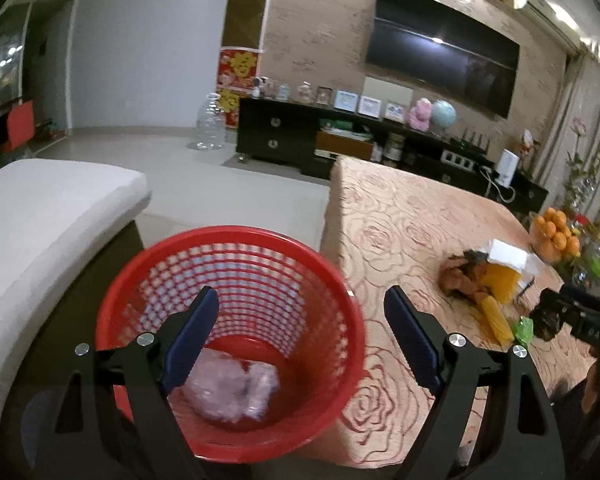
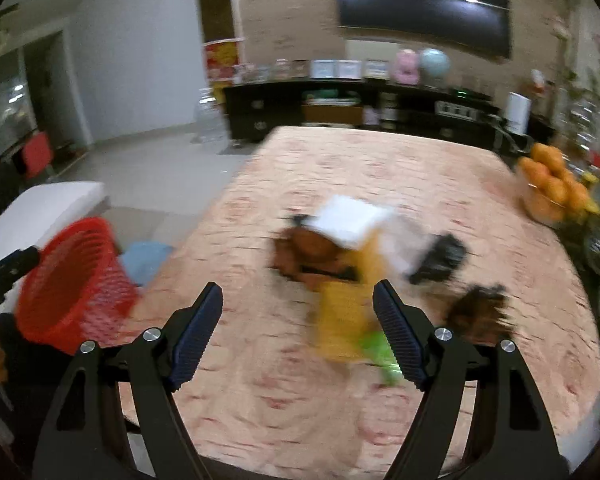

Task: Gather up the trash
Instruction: 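Move both grippers back from the wastebasket to the trash on the table, then grasp the yellow foam fruit net with the left gripper while the right grasps dark brown crumpled trash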

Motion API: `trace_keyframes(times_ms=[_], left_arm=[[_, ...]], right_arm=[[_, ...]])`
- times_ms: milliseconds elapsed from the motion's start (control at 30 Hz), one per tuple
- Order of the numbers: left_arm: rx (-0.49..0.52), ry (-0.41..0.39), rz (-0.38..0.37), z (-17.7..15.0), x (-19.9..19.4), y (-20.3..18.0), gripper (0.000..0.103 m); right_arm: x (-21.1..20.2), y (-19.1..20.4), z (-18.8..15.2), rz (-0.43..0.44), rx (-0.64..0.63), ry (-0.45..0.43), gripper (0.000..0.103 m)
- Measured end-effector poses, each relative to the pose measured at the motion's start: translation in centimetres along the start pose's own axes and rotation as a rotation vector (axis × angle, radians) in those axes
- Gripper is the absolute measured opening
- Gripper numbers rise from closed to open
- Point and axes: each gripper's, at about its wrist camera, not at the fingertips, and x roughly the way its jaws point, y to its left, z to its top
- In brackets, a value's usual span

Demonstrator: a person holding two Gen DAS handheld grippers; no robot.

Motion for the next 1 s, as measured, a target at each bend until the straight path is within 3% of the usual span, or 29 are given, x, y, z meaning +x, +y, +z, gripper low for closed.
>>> trace_keyframes(times_ms=[100,300,500,700,1000], left_arm=[[0.019,0.019,-0.027,-0.3,0.8,-1.6,0.082],[0.056,0.046,-0.081,-1.1,2.2,-4.4,0.082],[0.093,0.086,-0.132,-1.7,4.0,-7.5,0.082],[0.151,0.112,-0.171,-2.0,5.7,-10.8,0.082],[0.182,0.153,-0.217,-2.1,8.0,-14.1,0.082]], right_arm=[[0.1,-3.1,-0.9,-0.09,0.019,-0.003,0.075],[0.3,-8.5,-2.4,-0.185,0.086,0.011,0.081],[1.3,-12.8,-4.3,-0.185,0.198,0.079,0.084],[2.0,-13.2,-4.7,-0.174,0.206,0.09,0.088],[5.5,-12.8,-2.2,-0.169,0.148,0.113,0.095]])
